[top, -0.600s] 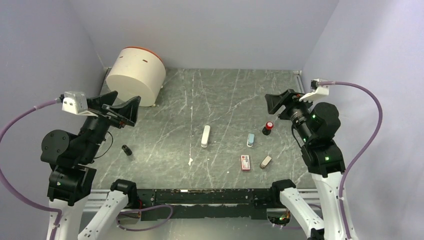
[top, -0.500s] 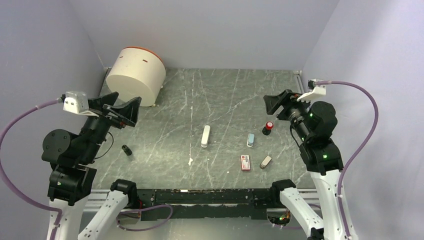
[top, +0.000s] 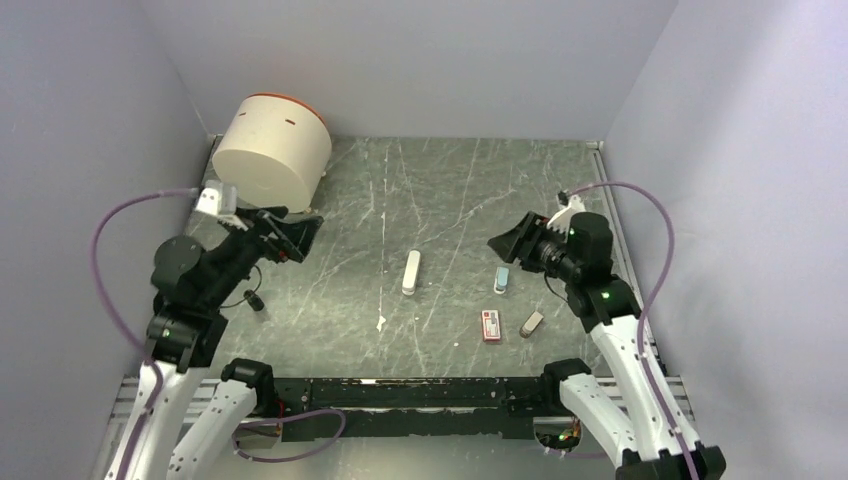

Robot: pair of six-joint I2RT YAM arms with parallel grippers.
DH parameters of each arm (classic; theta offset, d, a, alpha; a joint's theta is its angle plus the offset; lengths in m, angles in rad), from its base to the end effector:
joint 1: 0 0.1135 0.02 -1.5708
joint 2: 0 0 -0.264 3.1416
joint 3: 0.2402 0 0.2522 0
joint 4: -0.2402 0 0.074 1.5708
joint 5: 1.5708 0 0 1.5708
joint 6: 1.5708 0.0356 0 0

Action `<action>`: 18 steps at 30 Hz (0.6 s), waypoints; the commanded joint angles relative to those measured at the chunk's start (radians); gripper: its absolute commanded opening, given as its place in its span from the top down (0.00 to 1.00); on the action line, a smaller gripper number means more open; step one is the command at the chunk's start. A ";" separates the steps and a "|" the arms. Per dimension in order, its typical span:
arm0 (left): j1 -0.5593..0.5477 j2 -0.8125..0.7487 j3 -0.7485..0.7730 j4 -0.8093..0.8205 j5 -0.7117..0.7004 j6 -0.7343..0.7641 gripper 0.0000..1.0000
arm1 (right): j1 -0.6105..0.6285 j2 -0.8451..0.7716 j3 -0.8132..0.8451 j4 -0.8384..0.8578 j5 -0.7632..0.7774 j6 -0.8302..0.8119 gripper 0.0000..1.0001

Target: Load the staples into the stapler

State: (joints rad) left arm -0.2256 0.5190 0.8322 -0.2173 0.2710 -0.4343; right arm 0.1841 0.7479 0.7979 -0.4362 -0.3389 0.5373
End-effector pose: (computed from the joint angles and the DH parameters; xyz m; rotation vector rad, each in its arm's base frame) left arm 0.1081 -0.0346 0.3874 0.0679 1.5203 -0.7308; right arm 0.1628 0.0423 0.3247 0.1252 2.0174 0.7983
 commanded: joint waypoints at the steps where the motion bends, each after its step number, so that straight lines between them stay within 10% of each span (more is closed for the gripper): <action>1: 0.009 0.101 0.006 -0.051 0.049 0.007 0.03 | 0.063 0.021 -0.079 -0.032 0.074 0.114 0.39; 11: 0.009 0.171 -0.011 -0.001 0.037 -0.007 0.03 | 0.528 0.295 -0.060 -0.274 0.767 0.296 0.22; 18: 0.009 0.164 -0.014 0.003 0.025 0.029 0.03 | 0.612 0.493 -0.066 -0.334 0.854 0.447 0.18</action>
State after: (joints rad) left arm -0.2256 0.6926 0.8207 -0.2501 0.2874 -0.4305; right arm 0.7567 1.1946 0.7143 -0.7067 0.3786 0.8715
